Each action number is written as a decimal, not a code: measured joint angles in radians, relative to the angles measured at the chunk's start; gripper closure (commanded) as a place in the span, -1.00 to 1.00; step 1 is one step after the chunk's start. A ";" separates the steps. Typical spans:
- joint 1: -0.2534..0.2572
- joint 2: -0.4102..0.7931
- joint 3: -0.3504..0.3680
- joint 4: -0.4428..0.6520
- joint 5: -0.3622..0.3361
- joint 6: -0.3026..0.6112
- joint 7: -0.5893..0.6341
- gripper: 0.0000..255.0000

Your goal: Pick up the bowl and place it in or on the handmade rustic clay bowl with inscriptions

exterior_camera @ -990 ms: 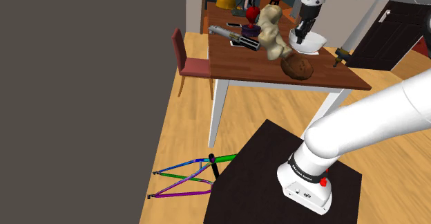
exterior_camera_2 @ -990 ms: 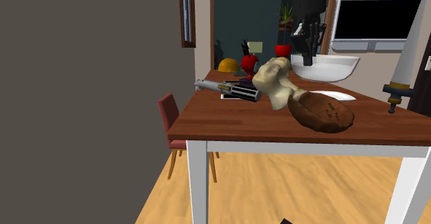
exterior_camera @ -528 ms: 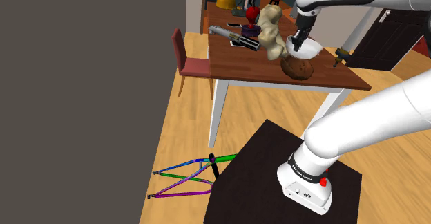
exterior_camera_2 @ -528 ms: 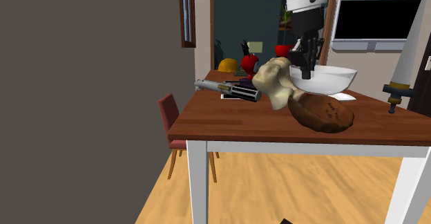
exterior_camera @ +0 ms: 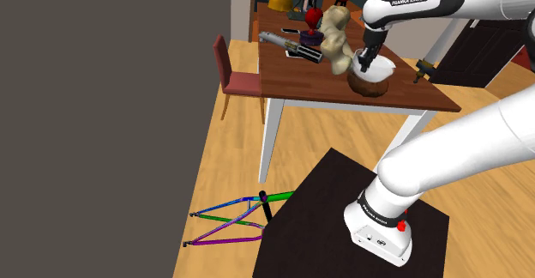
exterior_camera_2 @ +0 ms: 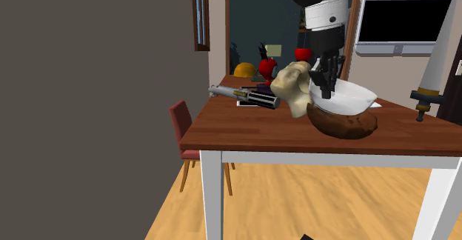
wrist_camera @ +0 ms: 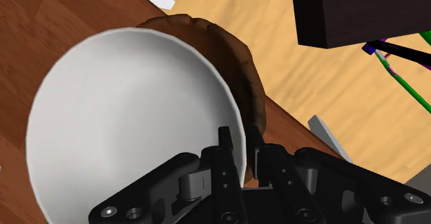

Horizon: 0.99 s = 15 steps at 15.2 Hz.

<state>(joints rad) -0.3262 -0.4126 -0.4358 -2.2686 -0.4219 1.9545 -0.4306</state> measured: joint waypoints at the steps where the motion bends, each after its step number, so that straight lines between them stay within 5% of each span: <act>1: 0.000 0.001 0.000 -0.001 0.000 0.002 0.001 1.00; 5: 0.000 0.002 0.000 -0.002 0.000 0.004 0.001 1.00; 6: 0.000 0.002 -0.001 -0.002 0.000 0.004 0.001 -1.00; 12: 0.000 0.002 0.000 -0.002 0.000 0.004 0.001 -1.00; 15: 0.009 -0.009 0.022 0.058 0.013 -0.068 -0.001 -1.00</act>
<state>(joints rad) -0.3177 -0.4218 -0.4141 -2.2107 -0.4091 1.8862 -0.4319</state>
